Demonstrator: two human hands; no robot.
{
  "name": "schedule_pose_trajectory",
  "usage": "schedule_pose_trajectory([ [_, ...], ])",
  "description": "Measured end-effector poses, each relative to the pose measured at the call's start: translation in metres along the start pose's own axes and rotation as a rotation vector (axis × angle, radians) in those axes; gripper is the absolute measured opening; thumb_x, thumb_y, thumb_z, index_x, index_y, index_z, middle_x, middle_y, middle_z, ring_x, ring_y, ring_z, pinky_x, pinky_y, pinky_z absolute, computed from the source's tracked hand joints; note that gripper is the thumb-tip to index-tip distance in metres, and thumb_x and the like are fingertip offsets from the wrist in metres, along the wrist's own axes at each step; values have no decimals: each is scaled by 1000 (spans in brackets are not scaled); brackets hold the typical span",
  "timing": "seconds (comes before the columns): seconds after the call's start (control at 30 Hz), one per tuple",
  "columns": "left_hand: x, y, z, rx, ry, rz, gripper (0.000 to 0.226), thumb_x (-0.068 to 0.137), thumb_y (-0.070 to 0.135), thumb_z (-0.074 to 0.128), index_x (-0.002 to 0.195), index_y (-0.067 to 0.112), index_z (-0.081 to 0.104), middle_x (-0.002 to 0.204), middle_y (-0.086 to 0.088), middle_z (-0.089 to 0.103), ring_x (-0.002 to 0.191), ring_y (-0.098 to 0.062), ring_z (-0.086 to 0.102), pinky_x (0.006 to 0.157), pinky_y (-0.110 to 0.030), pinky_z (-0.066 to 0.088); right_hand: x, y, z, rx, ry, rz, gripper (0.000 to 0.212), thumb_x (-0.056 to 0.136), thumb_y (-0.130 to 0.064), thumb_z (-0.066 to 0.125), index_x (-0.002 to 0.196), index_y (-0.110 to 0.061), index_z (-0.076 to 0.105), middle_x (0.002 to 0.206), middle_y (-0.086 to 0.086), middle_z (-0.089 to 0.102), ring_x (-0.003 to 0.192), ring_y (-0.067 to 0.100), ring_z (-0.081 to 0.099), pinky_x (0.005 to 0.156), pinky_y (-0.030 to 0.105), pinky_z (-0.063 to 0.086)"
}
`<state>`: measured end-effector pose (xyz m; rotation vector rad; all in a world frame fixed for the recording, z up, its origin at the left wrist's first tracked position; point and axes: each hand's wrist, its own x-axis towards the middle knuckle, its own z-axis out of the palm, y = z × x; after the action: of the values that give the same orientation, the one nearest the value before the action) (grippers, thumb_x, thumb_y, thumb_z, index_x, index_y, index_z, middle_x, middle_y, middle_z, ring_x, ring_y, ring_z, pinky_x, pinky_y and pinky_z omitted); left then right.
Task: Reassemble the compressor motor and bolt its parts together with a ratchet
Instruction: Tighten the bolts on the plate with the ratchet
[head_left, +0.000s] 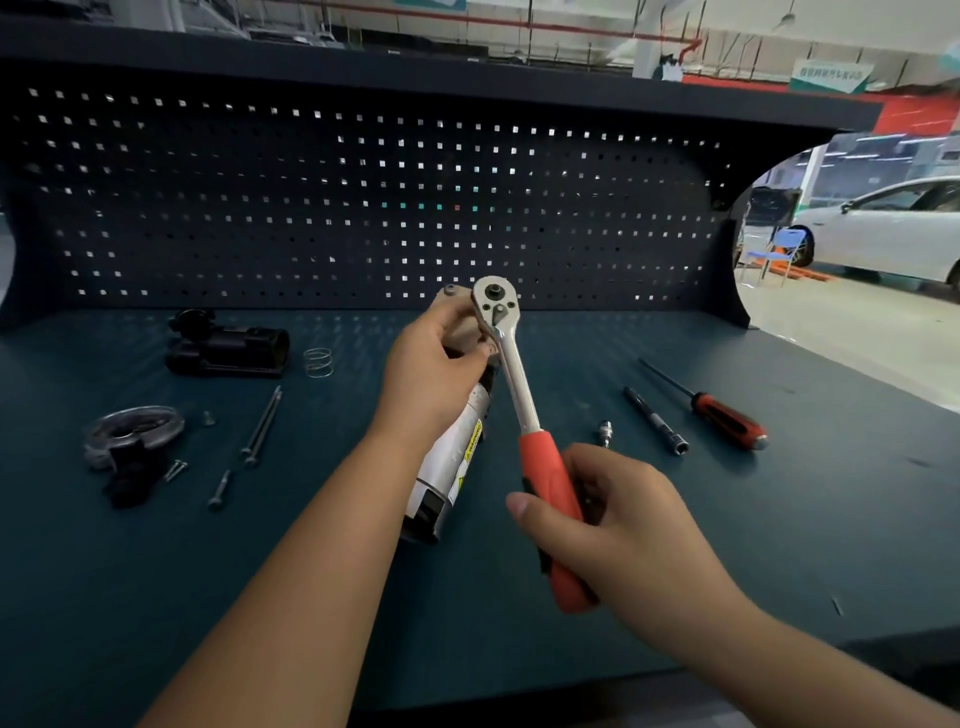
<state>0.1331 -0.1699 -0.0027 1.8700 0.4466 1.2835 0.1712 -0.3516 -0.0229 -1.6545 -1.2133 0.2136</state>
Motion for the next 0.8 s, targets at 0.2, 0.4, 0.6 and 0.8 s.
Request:
schedule_pose_trajectory([
  [0.2, 1, 2, 3, 223, 66, 91, 17, 84, 1, 65, 99, 4, 72, 102, 7, 59, 80, 12, 54, 74, 3, 37, 10, 19, -9, 228, 46, -10, 33, 71, -38, 65, 62, -11, 49, 47, -4, 52, 44, 5, 46, 44, 16, 36],
  [0.4, 0, 2, -1, 401, 62, 92, 16, 83, 14, 69, 97, 20, 74, 85, 22, 55, 102, -7, 44, 81, 2, 28, 51, 29, -19, 307, 184, -132, 26, 80, -30, 61, 64, -13, 49, 46, -11, 52, 42, -4, 45, 44, 7, 35],
  [0.6, 0, 0, -3, 447, 50, 107, 17, 81, 15, 71, 96, 24, 74, 91, 17, 56, 102, -8, 44, 80, 3, 26, 123, 47, -6, 437, 156, 38, 8, 91, -10, 54, 85, -8, 48, 64, 7, 56, 49, 12, 63, 48, 26, 53],
  [0.8, 3, -2, -11, 416, -5, 97, 21, 78, 19, 73, 86, 38, 70, 90, 18, 60, 101, -3, 48, 79, 3, 28, 169, 67, 5, 444, 49, -59, 31, 76, -15, 76, 99, -23, 57, 54, -7, 44, 42, 8, 41, 39, 20, 34],
])
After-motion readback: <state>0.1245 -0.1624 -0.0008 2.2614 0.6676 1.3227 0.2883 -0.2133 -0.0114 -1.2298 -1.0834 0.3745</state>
